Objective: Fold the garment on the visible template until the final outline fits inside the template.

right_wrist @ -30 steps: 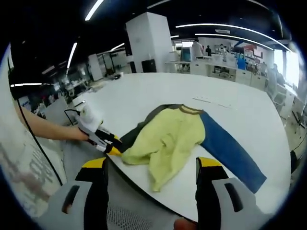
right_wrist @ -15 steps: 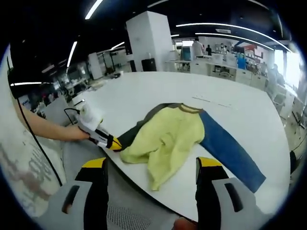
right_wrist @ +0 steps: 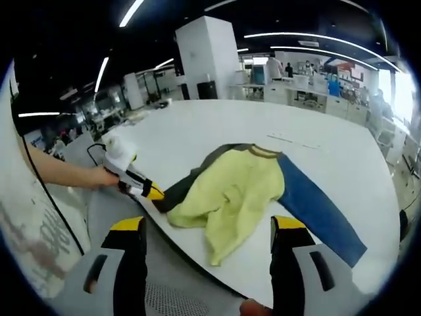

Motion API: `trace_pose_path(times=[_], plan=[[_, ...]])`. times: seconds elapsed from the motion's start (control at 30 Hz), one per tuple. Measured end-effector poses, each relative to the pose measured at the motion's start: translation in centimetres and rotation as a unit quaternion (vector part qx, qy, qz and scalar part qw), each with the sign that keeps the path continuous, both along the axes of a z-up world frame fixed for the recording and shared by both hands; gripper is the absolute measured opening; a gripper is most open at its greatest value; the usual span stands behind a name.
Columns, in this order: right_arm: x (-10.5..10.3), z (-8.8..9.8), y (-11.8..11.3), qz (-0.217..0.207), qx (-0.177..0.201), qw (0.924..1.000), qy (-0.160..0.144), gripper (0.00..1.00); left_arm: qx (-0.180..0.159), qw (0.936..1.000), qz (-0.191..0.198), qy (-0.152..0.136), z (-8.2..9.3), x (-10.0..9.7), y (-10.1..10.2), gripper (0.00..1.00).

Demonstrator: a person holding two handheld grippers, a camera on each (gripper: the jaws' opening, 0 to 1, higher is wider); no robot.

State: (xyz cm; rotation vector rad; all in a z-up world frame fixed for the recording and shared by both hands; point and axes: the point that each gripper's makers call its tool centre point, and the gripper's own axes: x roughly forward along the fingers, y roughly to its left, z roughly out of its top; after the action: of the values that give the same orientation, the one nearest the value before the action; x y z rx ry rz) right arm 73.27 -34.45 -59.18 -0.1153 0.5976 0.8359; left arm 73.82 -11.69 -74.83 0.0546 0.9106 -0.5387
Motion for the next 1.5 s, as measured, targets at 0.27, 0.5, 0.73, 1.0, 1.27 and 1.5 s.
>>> trace_pose_path(times=[0.27,0.5,0.73,1.0,1.27,1.5], plan=[[0.0,-0.1,-0.2,-0.002,-0.002,1.0000,0.001,0.77,0.043,0.9983,-0.004,0.039,-2.0,-1.0,-1.4,0.52],[0.1,-0.1,-0.5,-0.005,-0.005,1.0000,0.000,0.76,0.089,0.9951,-0.026,0.034,-3.0,-0.6,-1.2,0.38],[0.1,-0.4,-0.7,-0.004,-0.008,1.0000,0.003,0.76,0.104,0.9936,-0.032,0.032,-3.1,-0.4,-0.6,0.17],[0.4,-0.3,-0.8,-0.006,-0.008,0.9999,0.002,0.76,0.112,0.9917,-0.063,0.013,-3.1,-0.8,-1.1,0.00],[0.5,-0.3,-0.8,-0.007,-0.007,0.9999,0.002,0.76,0.082,0.9959,-0.035,0.017,-2.2,-0.5,-0.5,0.00],[0.4,-0.5,-0.5,-0.002,-0.007,1.0000,0.005,0.76,0.083,0.9965,-0.016,-0.002,-0.5,0.3,1.4,0.00]])
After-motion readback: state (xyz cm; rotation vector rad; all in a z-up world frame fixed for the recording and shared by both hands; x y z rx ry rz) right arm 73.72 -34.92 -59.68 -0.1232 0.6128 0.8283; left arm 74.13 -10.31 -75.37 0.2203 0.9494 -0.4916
